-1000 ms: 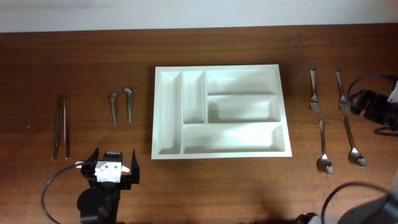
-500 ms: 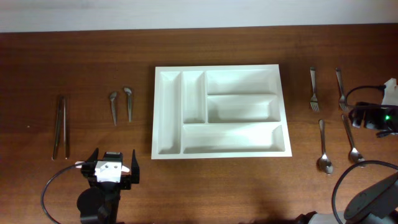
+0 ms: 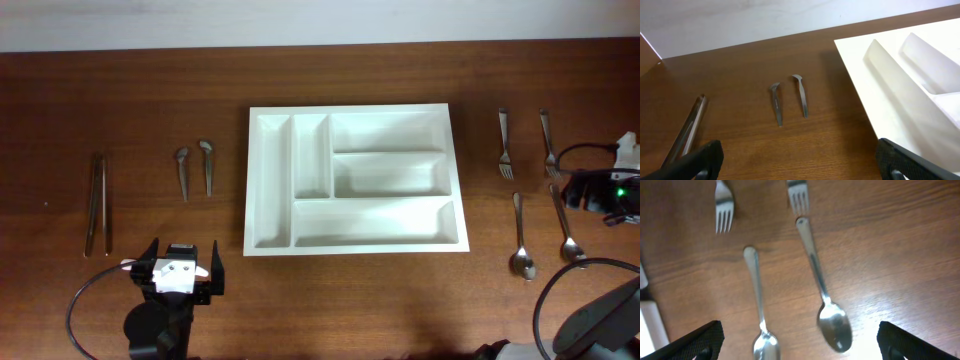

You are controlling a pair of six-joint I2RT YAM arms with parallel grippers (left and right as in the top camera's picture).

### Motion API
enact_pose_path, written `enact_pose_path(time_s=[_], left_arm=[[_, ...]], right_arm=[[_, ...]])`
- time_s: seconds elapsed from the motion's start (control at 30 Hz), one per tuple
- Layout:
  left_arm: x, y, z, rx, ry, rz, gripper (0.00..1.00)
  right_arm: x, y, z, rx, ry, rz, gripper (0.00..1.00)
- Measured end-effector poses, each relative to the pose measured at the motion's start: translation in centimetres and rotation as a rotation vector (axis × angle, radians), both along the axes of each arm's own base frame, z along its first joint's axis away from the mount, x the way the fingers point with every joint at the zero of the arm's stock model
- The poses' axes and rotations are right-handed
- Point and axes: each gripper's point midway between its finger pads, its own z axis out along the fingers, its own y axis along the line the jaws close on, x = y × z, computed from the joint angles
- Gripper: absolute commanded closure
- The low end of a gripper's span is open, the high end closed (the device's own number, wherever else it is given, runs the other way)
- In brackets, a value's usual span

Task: Pack container
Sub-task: 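Move the right gripper over the right-side spoons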

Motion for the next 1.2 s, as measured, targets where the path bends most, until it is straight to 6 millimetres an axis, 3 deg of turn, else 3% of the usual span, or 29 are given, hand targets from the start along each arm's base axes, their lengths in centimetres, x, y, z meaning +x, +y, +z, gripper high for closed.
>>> enact_pose_path(time_s=[0.23, 0.37, 0.77, 1.2], left_arm=[[0.0, 0.0, 0.0, 0.0, 0.0, 0.0, 0.01], [0.0, 0.0, 0.0, 0.0, 0.0, 0.0, 0.01], [0.0, 0.0, 0.0, 0.0, 0.0, 0.0, 0.01], [0.0, 0.0, 0.0, 0.0, 0.0, 0.0, 0.01]], right_arm=[[1.8, 5.3, -0.7, -0.058, 0.105, 0.173, 0.01], [2.3, 6.9, -1.6, -0.108, 0.168, 0.242, 0.01], [0.4, 6.0, -6.4, -0.092, 0.389, 0.243, 0.01], [0.0, 4.9, -6.9, -0.141, 0.434, 0.234, 0.01]])
